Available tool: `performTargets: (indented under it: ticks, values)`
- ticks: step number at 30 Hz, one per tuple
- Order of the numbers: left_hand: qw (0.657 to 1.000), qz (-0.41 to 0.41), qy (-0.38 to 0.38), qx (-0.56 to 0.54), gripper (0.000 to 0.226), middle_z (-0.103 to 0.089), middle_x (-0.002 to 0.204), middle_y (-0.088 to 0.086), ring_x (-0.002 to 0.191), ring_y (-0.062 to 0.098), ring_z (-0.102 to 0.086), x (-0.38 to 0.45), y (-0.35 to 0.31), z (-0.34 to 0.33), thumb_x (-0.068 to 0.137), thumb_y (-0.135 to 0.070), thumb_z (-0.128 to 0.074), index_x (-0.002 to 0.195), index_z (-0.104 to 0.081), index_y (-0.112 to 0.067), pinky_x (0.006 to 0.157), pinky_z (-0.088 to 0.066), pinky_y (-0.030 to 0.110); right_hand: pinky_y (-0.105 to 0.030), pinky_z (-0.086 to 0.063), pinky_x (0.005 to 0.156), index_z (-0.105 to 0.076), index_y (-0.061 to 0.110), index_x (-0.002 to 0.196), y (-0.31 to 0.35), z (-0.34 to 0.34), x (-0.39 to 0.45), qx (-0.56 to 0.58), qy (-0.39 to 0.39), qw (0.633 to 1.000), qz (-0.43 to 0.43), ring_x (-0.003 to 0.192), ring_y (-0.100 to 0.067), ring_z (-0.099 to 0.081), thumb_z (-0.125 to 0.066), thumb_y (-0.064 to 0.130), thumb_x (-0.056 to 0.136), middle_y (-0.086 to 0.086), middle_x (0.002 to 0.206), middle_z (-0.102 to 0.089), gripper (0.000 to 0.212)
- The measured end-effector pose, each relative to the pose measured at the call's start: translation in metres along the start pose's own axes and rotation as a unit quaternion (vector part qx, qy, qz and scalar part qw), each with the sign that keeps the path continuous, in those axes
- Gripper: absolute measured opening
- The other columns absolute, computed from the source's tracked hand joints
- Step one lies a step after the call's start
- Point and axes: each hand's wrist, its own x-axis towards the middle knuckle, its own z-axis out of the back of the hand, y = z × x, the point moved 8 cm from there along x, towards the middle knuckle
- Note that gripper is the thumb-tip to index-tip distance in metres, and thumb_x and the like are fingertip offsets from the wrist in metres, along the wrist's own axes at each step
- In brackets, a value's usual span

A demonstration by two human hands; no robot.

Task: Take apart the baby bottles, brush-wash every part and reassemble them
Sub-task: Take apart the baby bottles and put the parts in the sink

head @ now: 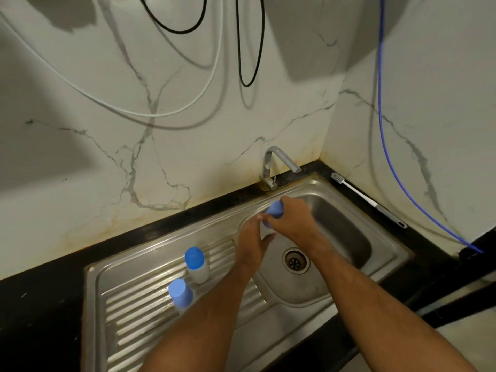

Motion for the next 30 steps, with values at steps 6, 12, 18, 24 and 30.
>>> performTargets:
  ticks: [6,12,18,24,30]
  values:
    - [0.998,0.043,0.001,-0.046,0.039,-0.058,0.115,-0.006,0.1,-0.016,-0.054,0.017,0.007,-0.017,0.088,-0.014,-0.077,0.122,-0.059,-0.008,0.085,-0.04,0.001,-0.006,-0.041,0.06,-0.056,0.02,0.076,-0.006,0.007,0.014,-0.002,0.031,0.999,0.007,0.063,-0.001,-0.05,-0.081,0.032,0.084,0.009,0.069,-0.055,0.029]
    - [0.995,0.099,0.026,-0.022,0.044,-0.061,0.126,-0.001,0.107,0.003,-0.057,0.046,0.019,-0.045,0.091,-0.032,-0.073,0.131,-0.056,-0.021,0.099,-0.047,0.024,-0.034,-0.054,0.084,-0.073,0.007,0.085,-0.02,-0.001,0.049,0.001,0.117,0.991,0.067,0.078,-0.018,-0.063,-0.073,0.027,0.091,-0.006,0.078,-0.068,0.02]
    - [0.989,0.137,0.042,0.03,0.045,-0.064,0.115,-0.016,0.104,0.002,-0.062,0.074,0.028,-0.086,0.085,-0.049,-0.073,0.125,-0.054,-0.04,0.089,-0.047,0.02,-0.021,-0.041,0.078,-0.07,0.003,0.093,-0.075,-0.006,0.083,0.044,0.129,0.988,0.07,0.082,-0.011,-0.058,-0.082,0.016,0.083,-0.003,0.085,-0.064,0.021]
    - [0.98,0.174,0.023,0.094,0.045,-0.064,0.097,-0.022,0.088,-0.004,-0.063,0.092,0.034,-0.11,0.08,-0.067,-0.068,0.117,-0.058,-0.044,0.068,-0.039,0.007,-0.038,-0.045,0.1,-0.066,-0.004,0.122,-0.128,-0.028,0.114,0.045,0.178,0.98,0.079,0.115,-0.032,-0.06,-0.066,0.032,0.077,-0.021,0.121,-0.065,0.057]
    - [0.98,0.128,0.071,0.134,0.043,-0.067,0.12,-0.002,0.11,0.017,-0.064,0.102,0.039,-0.138,0.084,-0.041,-0.076,0.122,-0.062,-0.028,0.094,-0.053,0.036,-0.037,-0.05,0.097,-0.069,0.006,0.117,-0.142,-0.031,0.128,0.023,0.242,0.969,0.048,0.111,-0.03,-0.064,-0.072,0.03,0.079,-0.014,0.116,-0.068,0.045]
